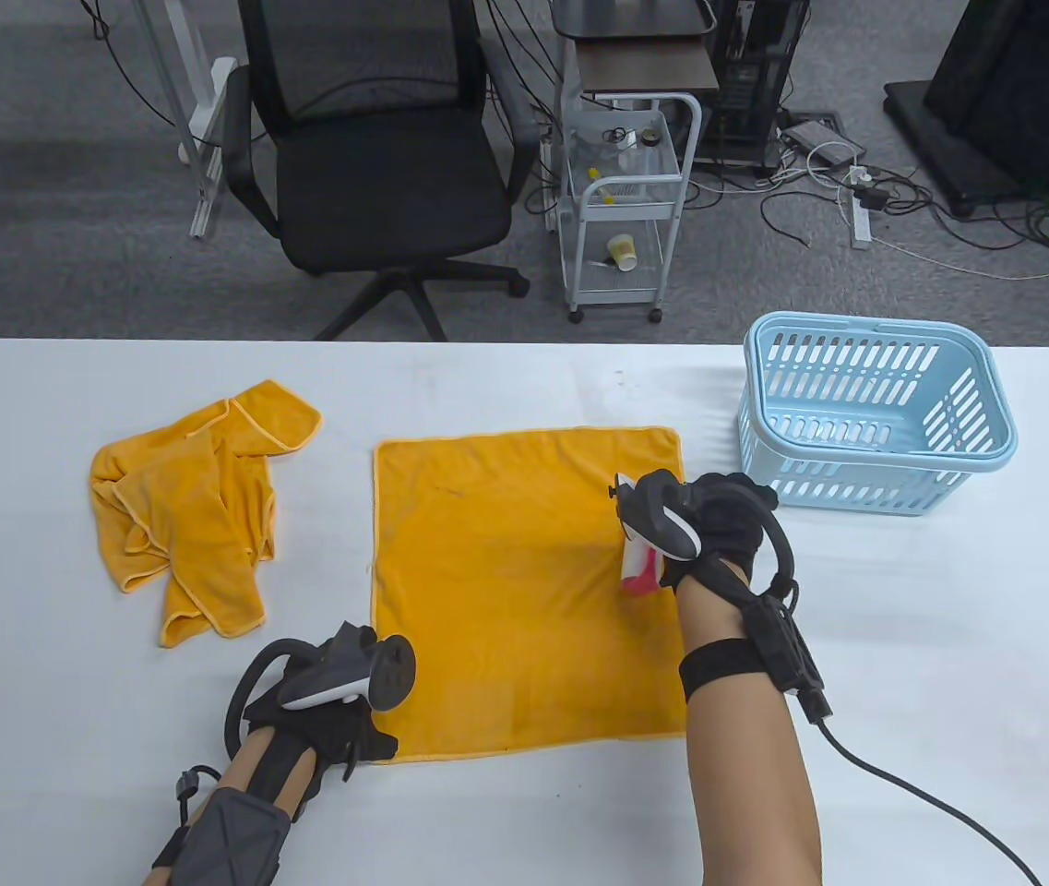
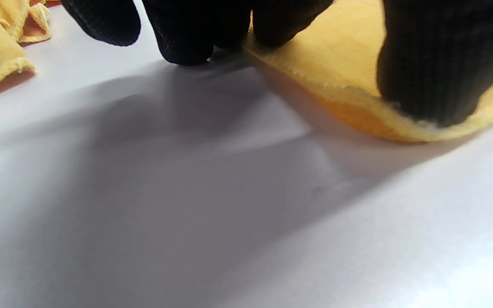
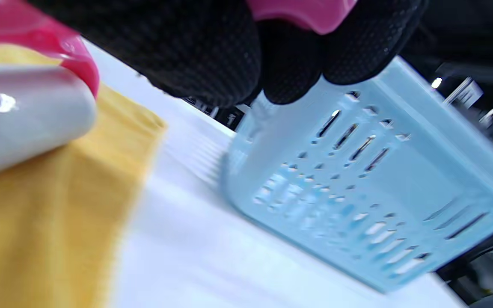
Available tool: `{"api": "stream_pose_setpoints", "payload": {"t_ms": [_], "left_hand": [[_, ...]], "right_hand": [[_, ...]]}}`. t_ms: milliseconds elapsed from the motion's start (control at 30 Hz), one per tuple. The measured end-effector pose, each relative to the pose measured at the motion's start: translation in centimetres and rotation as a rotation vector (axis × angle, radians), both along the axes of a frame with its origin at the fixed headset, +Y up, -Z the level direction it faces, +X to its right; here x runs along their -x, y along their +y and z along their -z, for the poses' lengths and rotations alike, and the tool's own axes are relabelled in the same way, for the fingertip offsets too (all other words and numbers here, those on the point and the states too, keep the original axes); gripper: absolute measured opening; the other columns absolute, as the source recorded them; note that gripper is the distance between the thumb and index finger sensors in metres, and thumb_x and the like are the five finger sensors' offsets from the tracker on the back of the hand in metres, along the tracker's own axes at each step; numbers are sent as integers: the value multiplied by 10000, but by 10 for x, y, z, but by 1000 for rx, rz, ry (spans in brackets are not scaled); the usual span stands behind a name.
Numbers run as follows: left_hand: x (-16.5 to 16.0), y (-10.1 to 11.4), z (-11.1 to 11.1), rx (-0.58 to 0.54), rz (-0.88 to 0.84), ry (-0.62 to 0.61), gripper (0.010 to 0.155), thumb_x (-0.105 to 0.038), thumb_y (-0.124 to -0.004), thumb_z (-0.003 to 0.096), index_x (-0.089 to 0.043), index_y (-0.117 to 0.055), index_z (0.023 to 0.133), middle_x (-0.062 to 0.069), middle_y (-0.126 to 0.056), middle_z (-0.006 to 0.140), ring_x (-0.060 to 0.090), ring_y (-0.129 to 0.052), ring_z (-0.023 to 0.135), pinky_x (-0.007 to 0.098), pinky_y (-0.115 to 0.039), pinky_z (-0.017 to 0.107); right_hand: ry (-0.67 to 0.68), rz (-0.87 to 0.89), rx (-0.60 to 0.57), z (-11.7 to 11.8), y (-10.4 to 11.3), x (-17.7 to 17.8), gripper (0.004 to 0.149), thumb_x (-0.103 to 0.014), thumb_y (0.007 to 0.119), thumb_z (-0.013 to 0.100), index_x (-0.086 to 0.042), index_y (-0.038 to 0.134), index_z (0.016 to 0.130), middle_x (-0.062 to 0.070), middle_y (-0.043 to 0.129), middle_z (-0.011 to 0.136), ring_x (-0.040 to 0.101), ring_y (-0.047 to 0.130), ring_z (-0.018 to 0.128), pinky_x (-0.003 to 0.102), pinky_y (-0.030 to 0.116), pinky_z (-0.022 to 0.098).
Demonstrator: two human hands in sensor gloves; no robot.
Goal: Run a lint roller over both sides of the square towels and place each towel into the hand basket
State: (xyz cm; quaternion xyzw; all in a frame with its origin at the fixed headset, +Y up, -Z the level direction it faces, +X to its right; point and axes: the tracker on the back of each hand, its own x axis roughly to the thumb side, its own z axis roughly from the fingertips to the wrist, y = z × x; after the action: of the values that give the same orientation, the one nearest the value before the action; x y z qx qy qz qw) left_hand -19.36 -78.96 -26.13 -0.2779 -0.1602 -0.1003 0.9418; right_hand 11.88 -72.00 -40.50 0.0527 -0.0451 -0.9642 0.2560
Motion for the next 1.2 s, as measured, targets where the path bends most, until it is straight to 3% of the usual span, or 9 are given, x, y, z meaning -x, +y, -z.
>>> {"api": "stream_pose_setpoints", "payload": {"t_ms": [133,167,267,367,533,800,900,1000,1200], "left_hand": [[0,0,0,1,-7,1,937,-633,-883,341,-218,-488,1084,139,-390,1221,460,-577,1086,709,-508,742],[0,0,0,1,-7,1,938,-632,-883,341,-216,-488,1084,139,-392,1219,460,-578,1085,708,-508,742],[0,0,0,2,-11,-1,938,-632,-884,342,-214,-490,1084,142,-392,1220,463,-578,1085,709,-507,743],[1,-1,0,3,-15,-2,938,-629,-886,342,-213,-492,1084,143,-392,1221,464,-577,1084,711,-507,741],[1,0,0,3,-13,-3,935,-628,-888,343,-213,-497,1083,142,-398,1219,464,-582,1083,710,-508,742],[1,0,1,2,-13,-3,933,-627,-888,345,-211,-497,1083,145,-397,1219,466,-582,1083,709,-509,742],[1,0,1,3,-13,-4,933,-628,-888,344,-211,-499,1083,143,-401,1219,465,-585,1082,709,-509,742],[1,0,1,3,-14,-3,934,-627,-889,344,-212,-499,1083,143,-400,1220,464,-585,1083,709,-509,741],[1,0,1,3,-14,-2,934,-628,-888,344,-213,-499,1084,143,-400,1220,463,-584,1084,710,-508,741]], "right_hand": [[48,309,50,5,-3,43,448,-176,855,498,-245,713,917,73,772,872,361,805,786,599,716,588],[66,357,63,7,-6,55,462,-233,848,504,-236,685,936,74,759,883,359,799,791,593,715,591],[59,483,129,10,-16,88,507,-338,811,527,-214,621,980,87,723,911,367,782,800,590,706,597],[61,510,144,16,-26,106,537,-364,789,535,-218,571,1004,91,693,935,367,772,812,582,701,605],[14,355,98,24,-32,89,496,-348,782,542,-294,594,997,87,695,942,373,771,824,585,697,613],[-97,19,38,19,-11,13,435,-223,822,527,-290,689,936,116,678,955,407,735,850,629,660,627],[-110,-62,15,14,-6,3,429,-208,830,520,-290,709,924,114,672,957,403,728,854,629,655,631],[-60,55,-14,5,-2,13,445,-210,837,516,-288,693,931,102,674,949,389,736,842,620,665,626],[161,431,155,-26,-13,76,468,-257,827,519,-257,650,953,98,689,936,377,764,819,604,686,614]]}}
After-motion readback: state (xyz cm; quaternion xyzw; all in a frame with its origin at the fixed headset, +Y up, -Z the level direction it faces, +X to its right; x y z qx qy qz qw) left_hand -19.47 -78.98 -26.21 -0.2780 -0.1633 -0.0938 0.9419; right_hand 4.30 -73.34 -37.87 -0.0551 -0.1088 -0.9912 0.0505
